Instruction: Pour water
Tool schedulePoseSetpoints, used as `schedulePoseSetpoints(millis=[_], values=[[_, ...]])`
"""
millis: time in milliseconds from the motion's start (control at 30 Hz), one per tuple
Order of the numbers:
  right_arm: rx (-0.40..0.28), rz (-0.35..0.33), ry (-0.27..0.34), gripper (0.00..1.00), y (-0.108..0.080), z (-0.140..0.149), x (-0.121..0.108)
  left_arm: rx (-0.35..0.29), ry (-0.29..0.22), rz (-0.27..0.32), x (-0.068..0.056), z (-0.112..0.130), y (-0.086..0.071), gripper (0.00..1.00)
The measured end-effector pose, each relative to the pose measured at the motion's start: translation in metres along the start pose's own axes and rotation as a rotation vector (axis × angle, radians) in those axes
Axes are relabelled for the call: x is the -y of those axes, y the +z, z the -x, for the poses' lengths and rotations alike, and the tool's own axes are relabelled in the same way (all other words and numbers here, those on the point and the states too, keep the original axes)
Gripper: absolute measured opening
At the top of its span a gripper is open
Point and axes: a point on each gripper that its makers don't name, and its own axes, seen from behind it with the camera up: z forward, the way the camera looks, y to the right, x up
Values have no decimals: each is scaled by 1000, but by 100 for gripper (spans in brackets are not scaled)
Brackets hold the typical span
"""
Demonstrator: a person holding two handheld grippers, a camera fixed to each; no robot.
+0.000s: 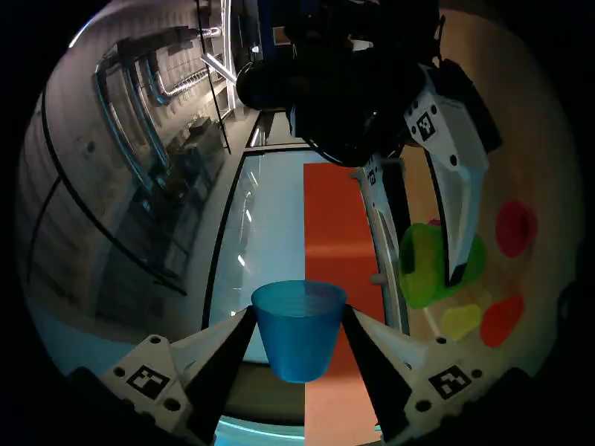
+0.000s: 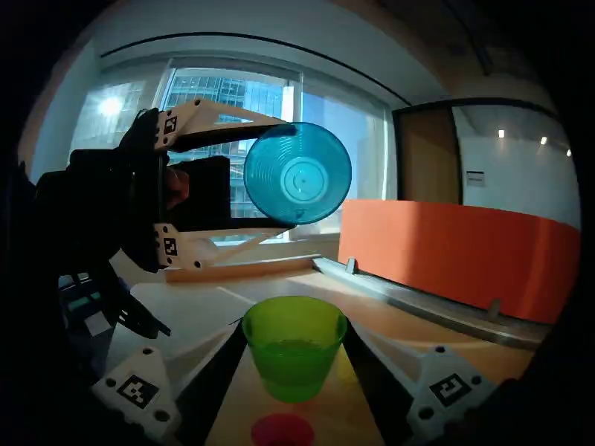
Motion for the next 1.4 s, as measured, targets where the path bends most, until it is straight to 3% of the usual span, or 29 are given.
schedulePoseSetpoints(millis=[167,467,933,1400], values=[[-4,1,-1,91,-1,0,1,6,-90,1,-1,7,2,84],[-20,7,3,91,-4,-5,-1,22,-328,-4,-8,21,6,84],[-36,19,5,91,-7,-11,-3,25,-822,-16,-18,40,0,84],[-51,23,6,91,-9,-19,-2,28,-1202,0,-30,54,-2,84]])
